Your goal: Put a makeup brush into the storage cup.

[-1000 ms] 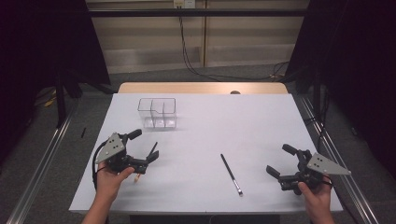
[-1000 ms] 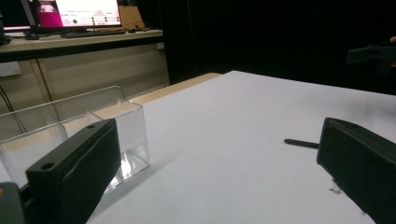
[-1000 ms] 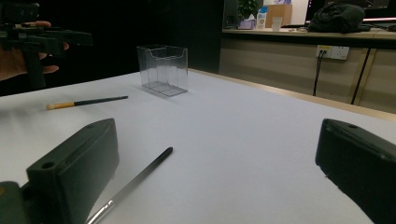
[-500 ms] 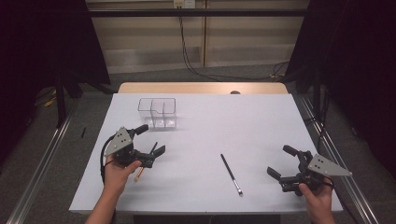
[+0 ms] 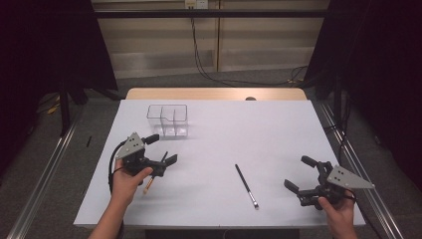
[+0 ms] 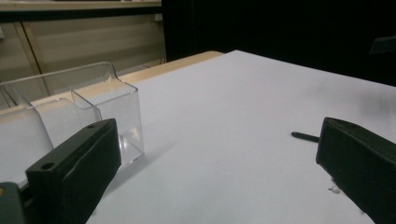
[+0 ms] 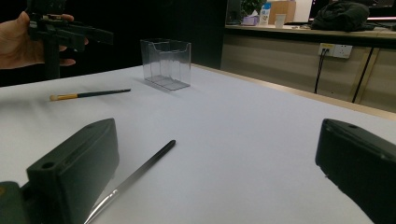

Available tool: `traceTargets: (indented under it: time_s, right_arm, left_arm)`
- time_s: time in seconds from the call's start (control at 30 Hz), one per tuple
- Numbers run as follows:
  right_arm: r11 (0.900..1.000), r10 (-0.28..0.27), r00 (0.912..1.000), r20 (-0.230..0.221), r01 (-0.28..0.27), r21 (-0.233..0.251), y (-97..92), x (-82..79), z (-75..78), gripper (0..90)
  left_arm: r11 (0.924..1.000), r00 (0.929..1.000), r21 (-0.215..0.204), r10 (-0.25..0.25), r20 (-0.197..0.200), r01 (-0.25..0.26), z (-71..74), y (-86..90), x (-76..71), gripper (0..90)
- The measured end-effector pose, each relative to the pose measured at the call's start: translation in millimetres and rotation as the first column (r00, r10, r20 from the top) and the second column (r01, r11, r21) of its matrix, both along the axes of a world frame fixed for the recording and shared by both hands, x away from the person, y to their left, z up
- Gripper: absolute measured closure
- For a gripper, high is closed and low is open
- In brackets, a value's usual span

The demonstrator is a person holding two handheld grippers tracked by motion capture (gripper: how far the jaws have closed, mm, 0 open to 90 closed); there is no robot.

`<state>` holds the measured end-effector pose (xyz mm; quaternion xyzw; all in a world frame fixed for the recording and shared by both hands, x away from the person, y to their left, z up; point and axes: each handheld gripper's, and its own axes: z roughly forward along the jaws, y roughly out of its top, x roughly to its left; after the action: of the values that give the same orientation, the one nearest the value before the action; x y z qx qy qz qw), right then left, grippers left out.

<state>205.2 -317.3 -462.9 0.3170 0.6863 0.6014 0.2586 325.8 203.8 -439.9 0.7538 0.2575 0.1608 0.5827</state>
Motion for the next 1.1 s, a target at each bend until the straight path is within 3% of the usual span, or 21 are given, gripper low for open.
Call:
traceTargets:
  time_s: [0.13,0.23,0.3,0.4,0.5,0.53,0.57,0.6,0.63,0.67,0.7,0.73,0.83,0.87,0.9,0.93,1.0,1.1]
  right_arm:
    - [1.0000,0.002,1.0000,-0.002,-0.002,-0.006,-0.3,-0.5,-0.3,0.0]
    - [1.0000,-0.001,1.0000,0.000,0.001,-0.007,-1.7,-1.4,0.4,0.0]
    - [1.0000,-0.004,1.0000,-0.002,0.004,-0.004,-2.3,-1.3,0.3,0.0]
    - [1.0000,-0.005,1.0000,-0.003,0.005,-0.003,-2.7,-1.0,0.1,0.0]
    - [1.0000,-0.009,1.0000,-0.003,0.009,-0.003,-3.6,-0.9,-0.1,0.0]
    - [0.9999,-0.009,1.0000,-0.003,0.009,-0.004,-3.8,-1.0,-0.1,0.0]
    - [1.0000,-0.009,1.0000,-0.001,0.009,-0.004,-4.0,-0.9,-0.1,0.0]
    - [1.0000,-0.009,1.0000,-0.001,0.009,-0.004,-4.0,-0.9,-0.1,0.0]
    - [1.0000,-0.009,1.0000,-0.001,0.009,-0.004,-4.3,-0.9,0.0,0.0]
    - [1.0000,-0.009,1.0000,-0.001,0.009,-0.003,-4.4,-0.9,0.1,0.0]
    - [0.9999,-0.010,1.0000,-0.002,0.010,-0.004,-4.4,-0.9,0.1,0.0]
    - [0.9999,-0.010,1.0000,-0.002,0.010,-0.004,-4.4,-0.9,0.1,0.0]
    - [0.9999,-0.011,0.9999,-0.004,0.011,-0.009,-4.2,-0.8,-0.1,0.0]
    - [0.9999,-0.008,1.0000,-0.002,0.008,-0.010,-3.8,-1.0,0.0,0.0]
    - [0.9999,-0.008,1.0000,-0.002,0.008,-0.012,-3.7,-1.1,0.1,0.0]
    - [0.9999,-0.007,1.0000,-0.002,0.007,-0.011,-3.4,-1.2,0.2,0.0]
    - [0.9999,-0.006,1.0000,-0.003,0.006,-0.014,-3.3,-1.1,0.0,0.0]
    - [0.9999,-0.008,1.0000,-0.004,0.008,-0.012,-3.5,-1.0,-0.1,0.0]
  left_arm:
    - [0.9991,0.9991,0.042,-0.004,-0.043,0.006,0.1,-1.7,2.2,0.0]
    - [0.9949,0.9925,0.101,0.013,-0.121,-0.001,0.2,-7.3,6.2,0.0]
    - [0.9927,0.9900,0.121,0.023,-0.139,-0.006,0.2,-8.6,7.0,0.0]
    - [0.9845,0.9847,0.175,0.020,-0.173,0.011,-0.5,-11.3,8.1,0.0]
    - [0.9668,0.9786,0.254,0.025,-0.204,0.028,0.4,-13.3,8.7,0.0]
    - [0.9668,0.9786,0.254,0.025,-0.204,0.028,0.4,-13.3,8.7,0.0]
    - [0.9588,0.9740,0.282,0.032,-0.224,0.033,1.5,-14.4,9.1,0.0]
    - [0.9588,0.9740,0.282,0.032,-0.224,0.033,1.5,-14.4,9.1,0.0]
    - [0.9534,0.9697,0.300,0.038,-0.241,0.037,2.5,-14.5,9.3,0.0]
    - [0.9424,0.9654,0.334,0.065,-0.253,0.024,3.4,-15.4,9.5,0.0]
    - [0.9424,0.9654,0.334,0.065,-0.253,0.024,3.4,-15.4,9.5,0.0]
    - [0.9368,0.9596,0.349,0.077,-0.270,0.023,3.5,-15.3,10.2,0.0]
    - [0.9315,0.9451,0.363,0.098,-0.312,0.023,3.8,-15.1,11.6,0.0]
    - [0.9253,0.9437,0.378,0.101,-0.315,0.027,4.0,-15.1,12.2,0.0]
    - [0.9194,0.9354,0.391,0.105,-0.338,0.038,4.4,-15.5,12.1,0.0]
    - [0.9194,0.9354,0.391,0.105,-0.338,0.038,4.4,-15.5,12.1,0.0]
    - [0.9040,0.9250,0.425,0.119,-0.361,0.050,5.9,-15.9,13.0,0.0]
    - [0.8990,0.9101,0.433,0.126,-0.395,0.064,7.4,-16.1,14.2,0.0]
